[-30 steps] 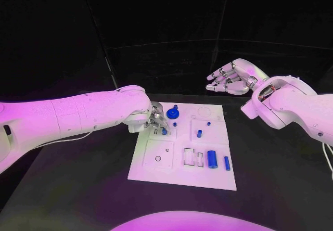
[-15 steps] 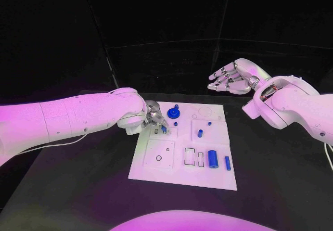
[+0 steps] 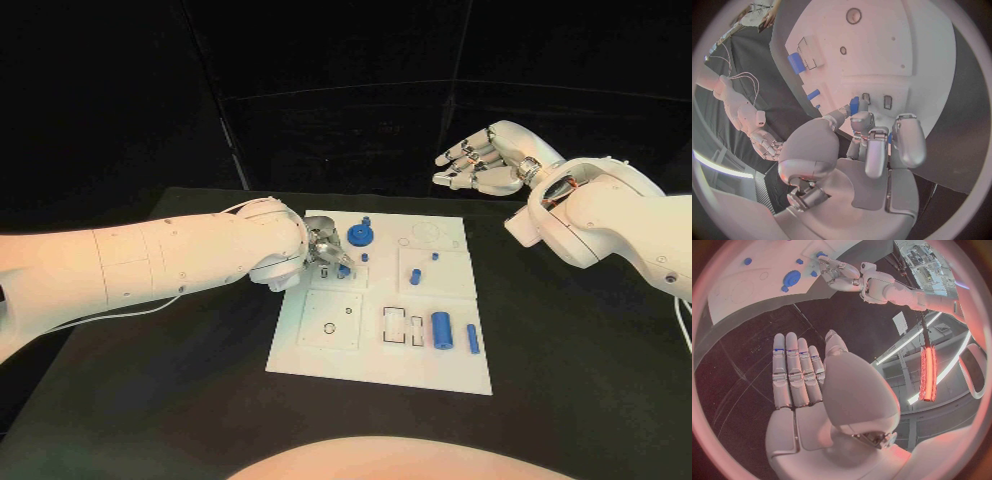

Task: Assemble the parts on the task board

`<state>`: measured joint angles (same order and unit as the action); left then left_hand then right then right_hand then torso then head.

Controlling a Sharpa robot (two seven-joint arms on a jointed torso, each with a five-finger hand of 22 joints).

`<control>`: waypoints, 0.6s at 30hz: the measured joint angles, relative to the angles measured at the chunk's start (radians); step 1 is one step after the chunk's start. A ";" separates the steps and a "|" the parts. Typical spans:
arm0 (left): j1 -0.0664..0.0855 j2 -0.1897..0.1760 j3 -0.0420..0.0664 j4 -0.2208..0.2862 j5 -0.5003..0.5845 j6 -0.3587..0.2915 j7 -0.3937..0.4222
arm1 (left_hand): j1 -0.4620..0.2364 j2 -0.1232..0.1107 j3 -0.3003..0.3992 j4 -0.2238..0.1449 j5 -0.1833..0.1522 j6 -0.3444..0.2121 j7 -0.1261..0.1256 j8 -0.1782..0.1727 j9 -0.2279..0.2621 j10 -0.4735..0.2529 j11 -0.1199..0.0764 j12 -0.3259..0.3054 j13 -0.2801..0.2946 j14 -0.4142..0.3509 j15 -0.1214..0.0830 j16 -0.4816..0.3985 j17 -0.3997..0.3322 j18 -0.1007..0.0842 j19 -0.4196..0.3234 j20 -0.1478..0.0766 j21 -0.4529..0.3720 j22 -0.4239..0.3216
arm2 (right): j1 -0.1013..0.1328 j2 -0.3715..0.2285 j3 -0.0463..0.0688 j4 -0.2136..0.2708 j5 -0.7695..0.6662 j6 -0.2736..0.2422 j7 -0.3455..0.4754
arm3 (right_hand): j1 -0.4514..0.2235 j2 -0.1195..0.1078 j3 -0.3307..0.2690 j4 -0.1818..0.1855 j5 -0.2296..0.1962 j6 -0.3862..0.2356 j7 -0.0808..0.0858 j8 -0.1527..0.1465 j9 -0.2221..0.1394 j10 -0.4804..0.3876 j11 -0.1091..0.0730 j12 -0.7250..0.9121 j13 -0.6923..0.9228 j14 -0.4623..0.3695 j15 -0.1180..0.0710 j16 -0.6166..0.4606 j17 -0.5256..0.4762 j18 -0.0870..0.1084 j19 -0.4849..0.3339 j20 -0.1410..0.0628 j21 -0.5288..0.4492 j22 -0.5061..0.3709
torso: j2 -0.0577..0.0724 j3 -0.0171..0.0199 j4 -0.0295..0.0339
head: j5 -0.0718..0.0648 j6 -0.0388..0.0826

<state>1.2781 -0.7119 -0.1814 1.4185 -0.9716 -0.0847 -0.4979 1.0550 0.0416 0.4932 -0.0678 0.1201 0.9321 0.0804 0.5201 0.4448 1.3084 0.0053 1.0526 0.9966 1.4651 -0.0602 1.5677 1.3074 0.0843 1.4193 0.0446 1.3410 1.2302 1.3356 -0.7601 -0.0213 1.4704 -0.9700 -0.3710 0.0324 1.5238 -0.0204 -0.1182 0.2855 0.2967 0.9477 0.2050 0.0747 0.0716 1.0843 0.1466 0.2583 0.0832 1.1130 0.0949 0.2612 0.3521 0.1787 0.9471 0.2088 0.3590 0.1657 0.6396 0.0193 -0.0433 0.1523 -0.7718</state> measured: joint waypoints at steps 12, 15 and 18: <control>-0.012 0.000 0.000 0.006 -0.078 -0.028 0.013 | -0.005 -0.005 0.012 -0.004 0.000 0.000 0.000 0.000 0.002 0.002 -0.002 0.000 -0.002 0.000 0.000 0.000 0.000 0.000 0.000 0.000 0.000 0.002 | 0.000 0.001 0.000 0.001 0.011 0.003 0.003 | 0.000 0.000 0.000 0.000 0.004 0.000 0.000 0.000 0.000 0.000 0.000 0.004 0.000 0.000 0.000 0.000 0.000 0.000 0.000 0.000 -0.004 0.000 | 0.001 -0.0006 0.0001 | 0.002 -0.002; -0.013 0.000 0.000 0.006 -0.088 -0.027 0.012 | -0.003 -0.006 0.013 -0.004 0.000 0.000 0.000 0.003 0.002 0.004 -0.003 0.000 -0.003 0.000 0.000 0.000 0.000 0.000 0.000 0.000 0.000 0.002 | 0.000 0.002 0.000 0.000 0.012 0.005 0.004 | 0.000 0.000 -0.002 0.002 0.004 -0.004 0.004 0.000 0.000 0.000 0.000 0.004 -0.001 0.000 0.000 0.000 -0.001 0.000 0.000 0.000 -0.004 -0.001 | 0.001 -0.0007 0.0001 | 0.003 -0.002; -0.014 0.000 0.000 0.006 -0.095 -0.026 0.009 | 0.001 -0.010 0.015 -0.002 0.005 -0.002 -0.002 0.007 0.005 0.004 -0.003 0.000 -0.003 0.000 0.000 0.000 0.000 0.000 0.000 0.000 0.000 0.002 | 0.000 0.003 0.000 0.000 0.014 0.007 0.006 | 0.000 0.000 -0.002 0.002 0.004 -0.004 0.004 0.000 0.000 0.000 0.000 0.004 -0.001 0.000 0.000 0.000 -0.001 0.000 0.000 0.000 -0.004 -0.002 | 0.001 -0.0007 0.0001 | 0.004 -0.002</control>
<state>1.2642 -0.7123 -0.1816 1.4246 -1.0661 -0.1109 -0.4888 1.0557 0.0316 0.5082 -0.0693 0.1247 0.9301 0.0784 0.5269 0.4495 1.3120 0.0019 1.0526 0.9935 1.4651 -0.0602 1.5677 1.3074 0.0843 1.4193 0.0446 1.3410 1.2318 1.3353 -0.7571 -0.0214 1.4702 -0.9565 -0.3644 0.0380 1.5239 -0.0205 -0.1206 0.2879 0.3003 0.9441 0.2087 0.0747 0.0716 1.0844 0.1466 0.2620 0.0823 1.1130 0.0948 0.2613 0.3509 0.1787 0.9471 0.2088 0.3547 0.1635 0.6409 0.0186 -0.0432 0.1565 -0.7743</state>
